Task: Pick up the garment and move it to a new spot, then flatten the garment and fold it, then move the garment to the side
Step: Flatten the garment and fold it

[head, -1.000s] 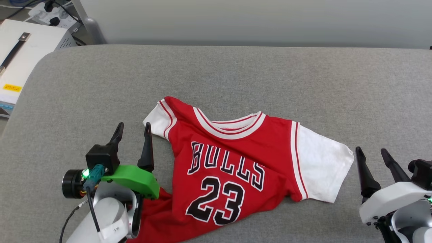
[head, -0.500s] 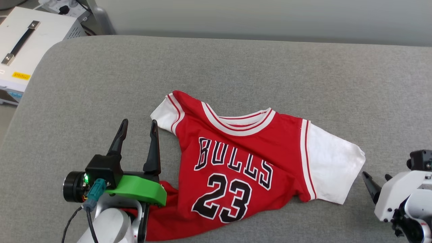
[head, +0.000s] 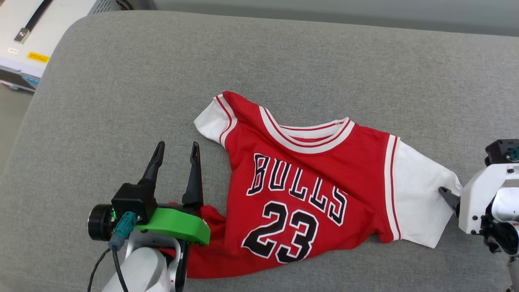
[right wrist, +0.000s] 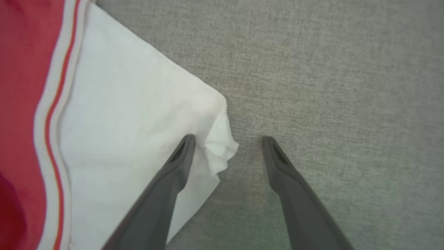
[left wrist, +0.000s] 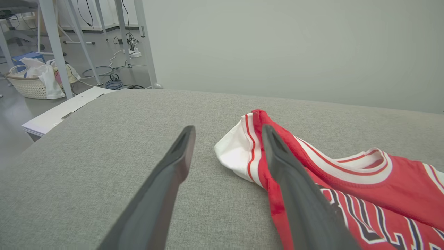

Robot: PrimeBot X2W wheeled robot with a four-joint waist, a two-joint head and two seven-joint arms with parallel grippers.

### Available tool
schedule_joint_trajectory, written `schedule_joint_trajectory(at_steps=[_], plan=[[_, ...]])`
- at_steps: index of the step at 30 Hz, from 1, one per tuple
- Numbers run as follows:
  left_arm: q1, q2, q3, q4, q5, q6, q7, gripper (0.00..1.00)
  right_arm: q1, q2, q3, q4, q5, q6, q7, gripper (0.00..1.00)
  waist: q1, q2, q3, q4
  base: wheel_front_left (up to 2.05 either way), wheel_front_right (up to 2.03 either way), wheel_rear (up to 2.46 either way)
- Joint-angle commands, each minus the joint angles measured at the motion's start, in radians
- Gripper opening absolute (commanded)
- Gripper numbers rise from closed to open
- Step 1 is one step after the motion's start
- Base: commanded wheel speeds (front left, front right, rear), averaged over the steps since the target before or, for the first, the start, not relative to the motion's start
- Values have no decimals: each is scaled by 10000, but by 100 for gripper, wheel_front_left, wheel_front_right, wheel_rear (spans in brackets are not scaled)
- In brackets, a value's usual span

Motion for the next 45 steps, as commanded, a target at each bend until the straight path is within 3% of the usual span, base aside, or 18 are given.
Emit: schedule_joint_trajectory(at_steps=[1,2,3,4,7,13,15,18,21,26,30,36,45], plan=[[-141,-66,43,71,59,-51,-58,100,211,238,355,415,217,10,394,100,0,0,93,106,0,0,0],[-135,-83,62,122,61,-76,-58,100,276,243,514,511,304,10,598,79,0,0,98,120,0,0,0],[-133,-99,81,156,62,-94,-58,100,317,258,605,551,400,10,716,35,0,0,102,127,0,0,0],[-128,-121,102,200,60,-110,-58,100,346,257,671,566,503,10,787,0,0,0,96,131,0,0,0],[-56,-115,94,387,10,-130,-37,100,330,189,720,458,602,10,715,0,0,0,-1,78,0,0,0],[-38,248,-15,754,-499,-624,936,100,257,-57,1,-157,393,10,230,0,0,0,-303,-116,0,0,0],[-614,967,189,818,-1064,-1303,2019,100,644,-90,-1230,-1166,-38,10,177,0,0,0,-440,-464,0,0,0],[-1152,1346,227,890,-1334,-1723,2737,100,794,19,-1639,-1701,-153,10,283,0,0,0,-289,-711,0,0,0],[-1851,1647,187,1180,-1623,-2211,3561,100,818,189,-1758,-2110,-211,10,339,0,0,0,-24,-965,0,0,0],[-3271,1983,-129,2024,-2339,-3453,5297,100,634,543,-1561,-2513,-290,10,334,0,0,0,545,-1463,0,0,0],[-4271,2144,-370,2793,-3033,-4010,6563,100,468,771,-1405,-2549,-327,10,186,0,0,0,923,-1786,0,0,0],[-5408,2453,-857,3610,-3970,-4244,7937,100,229,978,-1211,-2382,-290,10,-71,0,0,0,1358,-2206,0,0,0],[-5889,3045,-2575,4065,-5470,-4262,9619,100,-14,1137,-1015,-2070,-153,10,-492,0,0,0,1765,-2592,0,0,0]])
